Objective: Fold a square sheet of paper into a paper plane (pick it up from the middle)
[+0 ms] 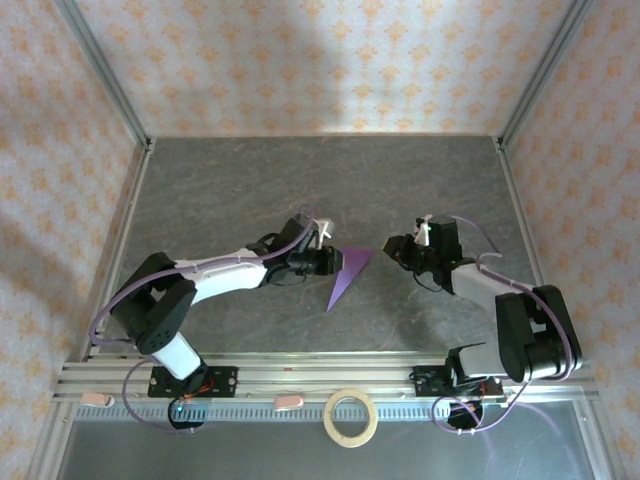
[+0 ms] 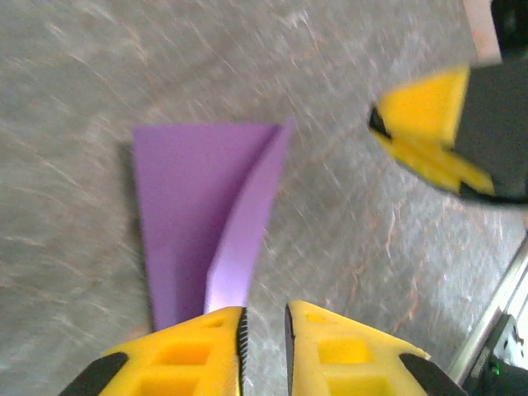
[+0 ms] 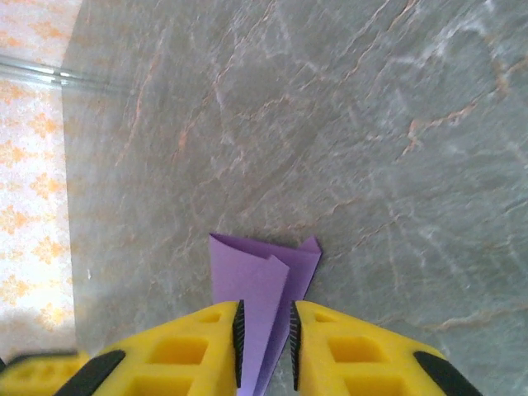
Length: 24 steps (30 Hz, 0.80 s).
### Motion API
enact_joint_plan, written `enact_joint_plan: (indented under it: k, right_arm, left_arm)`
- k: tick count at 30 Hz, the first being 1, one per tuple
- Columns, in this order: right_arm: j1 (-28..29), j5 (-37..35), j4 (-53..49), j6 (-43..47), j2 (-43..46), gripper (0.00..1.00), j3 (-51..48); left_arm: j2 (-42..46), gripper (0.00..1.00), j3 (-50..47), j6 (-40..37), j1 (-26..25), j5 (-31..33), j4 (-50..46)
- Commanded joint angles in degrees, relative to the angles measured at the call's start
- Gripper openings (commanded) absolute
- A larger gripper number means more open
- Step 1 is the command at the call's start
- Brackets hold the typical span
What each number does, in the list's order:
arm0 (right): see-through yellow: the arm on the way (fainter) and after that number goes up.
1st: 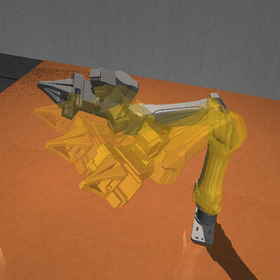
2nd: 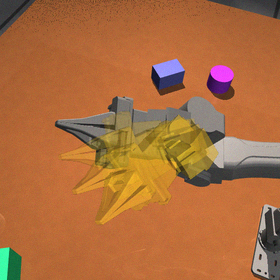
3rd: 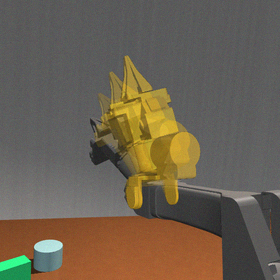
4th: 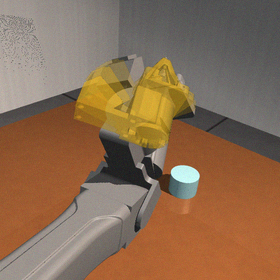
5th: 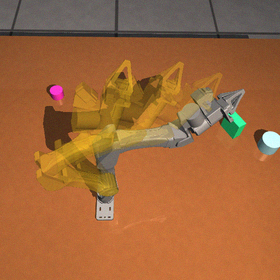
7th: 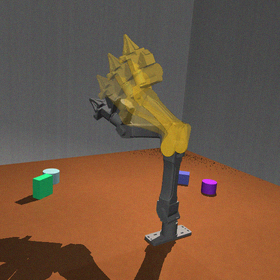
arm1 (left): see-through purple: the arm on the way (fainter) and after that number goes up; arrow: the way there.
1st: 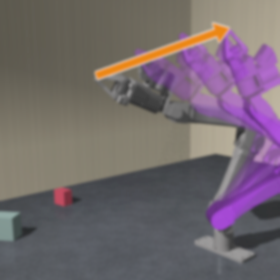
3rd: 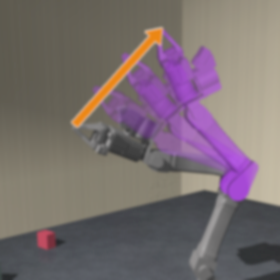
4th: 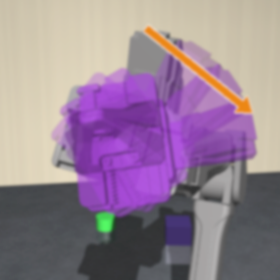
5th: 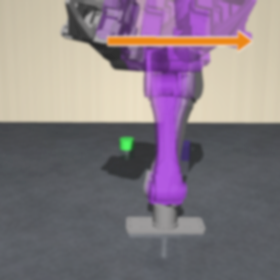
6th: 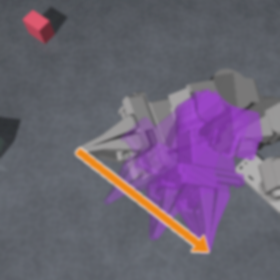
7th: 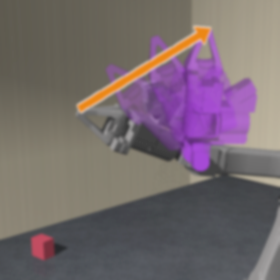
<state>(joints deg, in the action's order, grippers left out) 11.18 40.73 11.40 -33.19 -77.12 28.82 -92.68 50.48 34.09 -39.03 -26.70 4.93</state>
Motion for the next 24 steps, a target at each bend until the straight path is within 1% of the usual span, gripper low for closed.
enact_joint_plan:
  k: [1, 6, 8, 16, 20, 24]
  right_arm:
    - [1.61, -2.33, -0.11, -1.79, 2.59, 0.25, -1.85]
    - [3.91, -2.58, 0.64, -3.79, 4.43, 0.26, -4.54]
    - [4.95, -2.8, 0.33, -4.03, 4.52, 0.26, -5.06]
    - [9.43, -3.57, 2.45, -5.56, 2.0, 0.27, -5.4]
    - [10.76, -3.87, 3.1, -5.63, 0.01, 0.27, -4.72]
    - [11.64, -4.26, 3.34, -5.84, -1.58, 0.27, -4.34]
  left_arm:
    - [-1.3, 0.25, -1.46, -1.66, 3.6, -2.04, -2.12]
    - [-7.15, 0.28, 1.89, -2.89, 4.29, -6.63, -2.46]
    - [-9.01, 0.28, 3.17, -2.88, 4.3, -6.71, -2.83]
    - [-12.05, 0.31, 3.21, -5.22, 4.25, -9.47, -2.01]
    - [-13.08, 0.33, 2.7, -5.43, 4.31, -13.38, 0.12]
    - [-13.9, 0.34, 2.76, -5.26, 4.31, -15.29, 1.33]
